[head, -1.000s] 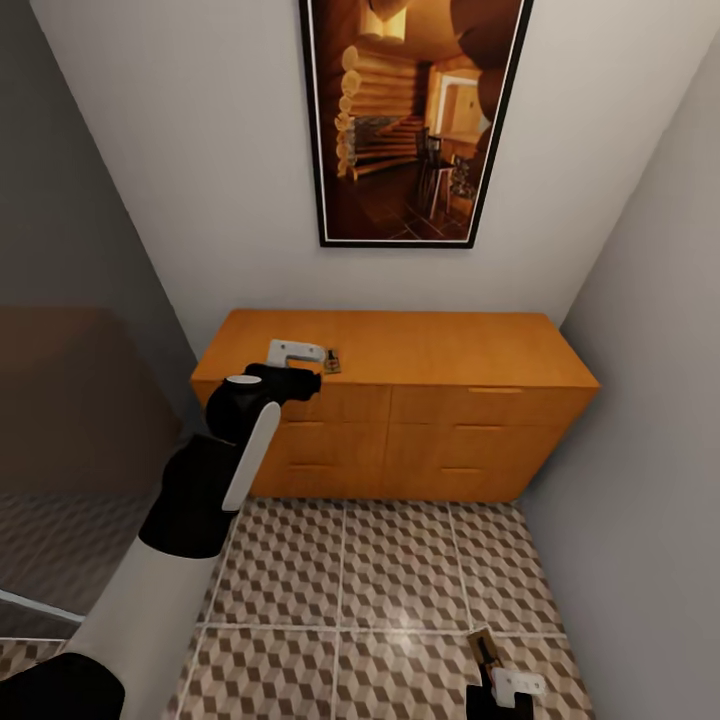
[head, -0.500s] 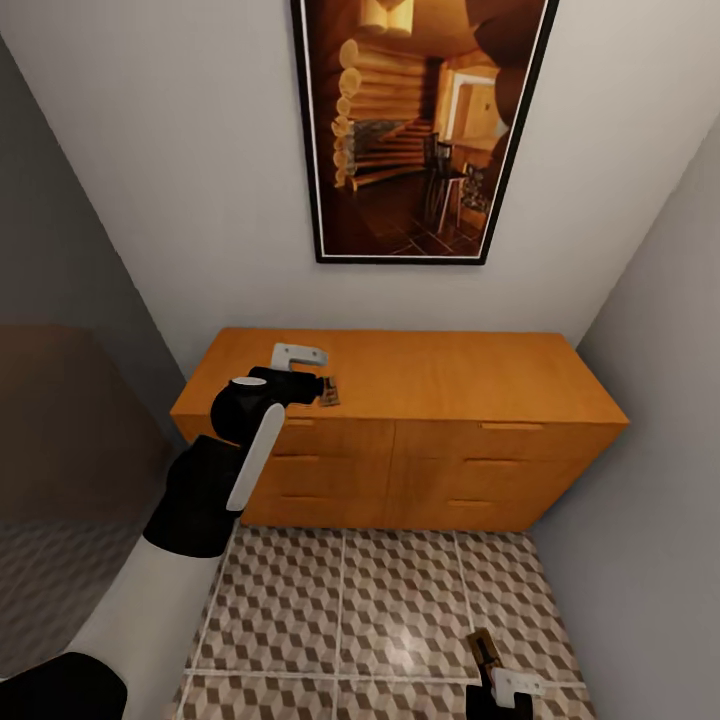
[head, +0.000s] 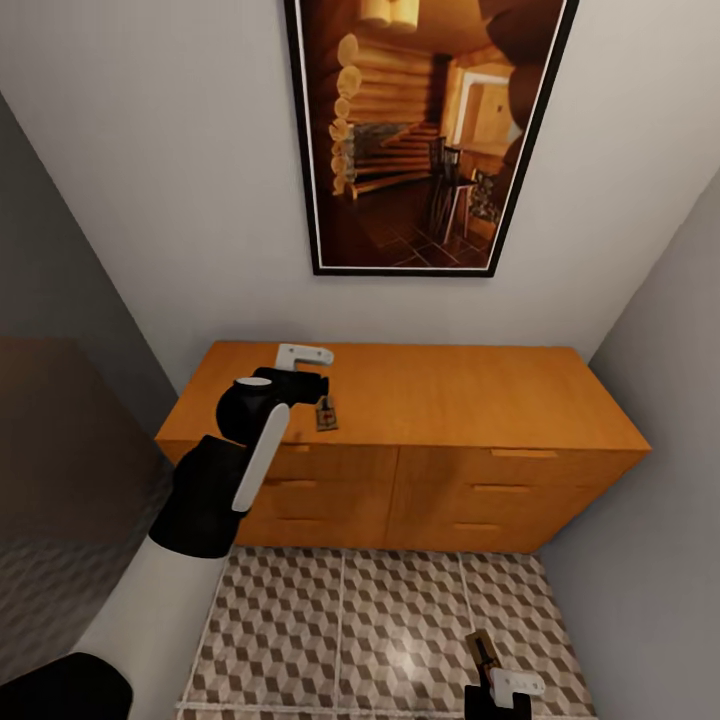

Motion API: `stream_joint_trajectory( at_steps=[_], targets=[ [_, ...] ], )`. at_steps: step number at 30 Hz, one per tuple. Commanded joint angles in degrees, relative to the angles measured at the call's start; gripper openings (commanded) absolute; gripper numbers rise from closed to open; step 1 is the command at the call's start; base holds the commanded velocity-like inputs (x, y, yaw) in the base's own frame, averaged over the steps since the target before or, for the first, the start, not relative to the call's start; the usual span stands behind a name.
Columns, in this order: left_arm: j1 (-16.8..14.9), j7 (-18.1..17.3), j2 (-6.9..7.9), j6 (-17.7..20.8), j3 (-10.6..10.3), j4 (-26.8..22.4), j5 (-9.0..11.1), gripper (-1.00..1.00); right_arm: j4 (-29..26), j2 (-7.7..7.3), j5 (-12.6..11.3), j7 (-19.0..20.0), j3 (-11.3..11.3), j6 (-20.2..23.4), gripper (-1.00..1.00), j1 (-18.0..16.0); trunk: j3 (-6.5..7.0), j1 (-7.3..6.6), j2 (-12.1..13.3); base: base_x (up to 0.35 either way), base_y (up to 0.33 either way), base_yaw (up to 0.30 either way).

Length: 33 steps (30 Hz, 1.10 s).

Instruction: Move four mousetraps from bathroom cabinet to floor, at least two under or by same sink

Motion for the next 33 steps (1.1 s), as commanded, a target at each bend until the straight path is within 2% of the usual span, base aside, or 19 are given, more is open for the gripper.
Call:
stream_joint_trajectory(
  at_steps=[1,13,19,22,25,26,30,33],
  targets=[
    [-0.1,0.6,-0.19,0.2,0.0,-0.1,0.6,1.00,0.0,0.03,-0.6,0.0,0.4,-0.2,-1.00,0.0,-0.10,0.03,-0.1,0.017,0.000,0.000],
    [0.0,1.6,-0.81,-0.7,0.1,-0.1,0.5,1.00,0.0,0.06,-0.6,0.0,0.4,-0.2,-1.00,0.0,-0.10,0.03,-0.1,0.004,0.000,0.000],
    [0.0,6.5,-1.19,-1.5,0.1,-0.1,0.7,1.00,0.0,0.06,-0.6,0.0,0.4,-0.1,-1.00,0.0,-0.10,0.03,-0.1,0.000,0.000,0.000],
    [0.1,8.8,-1.25,-2.8,0.1,-0.1,1.5,1.00,0.0,0.06,-0.6,0.0,0.4,-0.1,-1.00,0.0,-0.10,0.03,-0.1,0.000,0.000,0.000],
    [0.6,11.1,-1.29,-5.3,0.1,0.1,4.2,1.00,0.0,0.06,-0.6,0.0,0.4,-0.1,-1.00,0.0,-0.10,0.03,-0.1,0.000,0.000,0.000],
    [1.0,12.1,-1.29,-6.5,0.1,0.2,6.0,1.00,0.0,0.06,-0.6,0.0,0.4,-0.1,-1.00,0.0,-0.10,0.03,-0.1,0.000,0.000,0.000],
    [2.0,16.5,-1.31,-9.0,0.0,1.2,10.8,1.00,0.0,0.06,-0.6,0.0,0.4,-0.1,-1.00,0.0,-0.10,0.03,-0.1,0.000,0.000,0.000],
    [2.4,20.3,-1.31,-11.3,-0.1,2.5,13.2,1.00,0.0,0.06,-0.6,0.0,0.4,-0.1,-1.00,0.0,-0.10,0.03,-0.1,0.000,0.000,0.000]
  ],
)
